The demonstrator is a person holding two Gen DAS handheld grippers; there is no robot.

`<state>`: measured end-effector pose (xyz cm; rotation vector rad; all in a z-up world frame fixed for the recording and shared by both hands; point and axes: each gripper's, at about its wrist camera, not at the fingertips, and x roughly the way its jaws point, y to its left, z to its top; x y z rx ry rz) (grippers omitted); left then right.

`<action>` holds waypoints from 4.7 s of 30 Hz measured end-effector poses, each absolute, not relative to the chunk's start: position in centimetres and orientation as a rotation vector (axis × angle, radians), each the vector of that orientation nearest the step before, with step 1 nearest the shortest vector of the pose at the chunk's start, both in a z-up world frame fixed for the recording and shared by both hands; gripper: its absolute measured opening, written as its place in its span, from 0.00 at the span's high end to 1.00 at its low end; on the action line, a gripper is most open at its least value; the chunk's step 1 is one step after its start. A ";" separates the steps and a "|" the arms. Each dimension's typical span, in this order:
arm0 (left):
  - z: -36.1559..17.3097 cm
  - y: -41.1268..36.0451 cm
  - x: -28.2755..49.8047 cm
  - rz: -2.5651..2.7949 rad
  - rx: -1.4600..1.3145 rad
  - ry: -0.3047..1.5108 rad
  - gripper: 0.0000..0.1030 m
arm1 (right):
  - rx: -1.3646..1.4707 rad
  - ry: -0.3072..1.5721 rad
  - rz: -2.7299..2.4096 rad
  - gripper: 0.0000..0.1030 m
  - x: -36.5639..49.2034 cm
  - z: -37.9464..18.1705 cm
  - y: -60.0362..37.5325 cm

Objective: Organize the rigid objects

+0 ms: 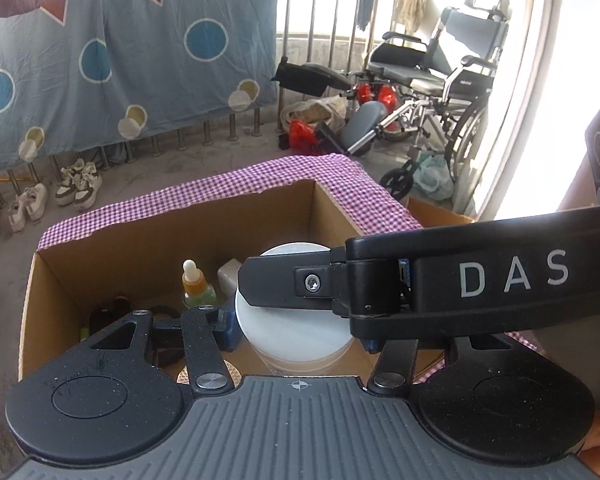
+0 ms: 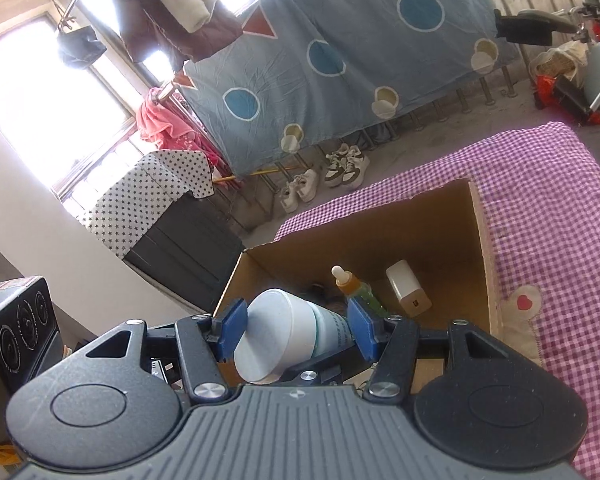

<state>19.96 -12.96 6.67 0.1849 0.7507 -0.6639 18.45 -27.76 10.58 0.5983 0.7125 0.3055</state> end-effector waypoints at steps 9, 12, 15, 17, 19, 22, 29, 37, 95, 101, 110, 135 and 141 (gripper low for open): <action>2.7 -14.7 23.1 -0.659 0.206 0.914 0.48 | 0.576 0.754 0.277 0.42 20.7 6.6 -29.0; 2.6 -15.2 23.3 -0.682 0.197 0.937 0.41 | 0.581 0.741 0.267 0.41 20.9 6.6 -29.7; 2.7 -15.7 23.1 -0.672 0.237 0.922 0.27 | 0.589 0.722 0.256 0.40 20.7 6.8 -30.4; 3.0 -15.6 22.5 -0.680 0.244 0.902 0.26 | 0.597 0.696 0.252 0.36 20.1 7.2 -30.9; 3.4 -15.3 21.9 -0.692 0.241 0.884 0.20 | 0.601 0.667 0.240 0.33 19.4 7.9 -31.1; 4.6 -14.6 20.5 -0.683 0.253 0.809 0.09 | 0.603 0.622 0.218 0.29 17.9 8.9 -31.5; 8.5 -11.7 16.5 -0.665 0.214 0.674 0.03 | 0.582 0.484 0.159 0.20 12.7 12.4 -31.5; 12.4 -6.5 12.5 -0.542 0.074 0.600 0.00 | 0.465 0.395 0.095 0.00 6.9 15.7 -28.5; 7.5 -1.8 13.4 -0.138 0.144 0.793 0.01 | 0.116 0.781 -0.142 0.00 10.0 8.5 -18.6; 7.5 -2.0 13.1 -0.133 0.146 0.786 0.01 | 0.117 0.778 -0.144 0.00 9.9 8.5 -18.6; 7.6 -2.0 12.9 -0.131 0.145 0.782 0.01 | 0.114 0.772 -0.140 0.00 9.7 8.5 -18.6; 8.5 -2.4 12.7 -0.131 0.139 0.772 0.01 | 0.114 0.756 -0.140 0.00 9.3 9.6 -18.7; 8.5 -2.4 12.7 -0.130 0.141 0.772 0.01 | 0.112 0.755 -0.141 0.00 9.4 9.6 -18.7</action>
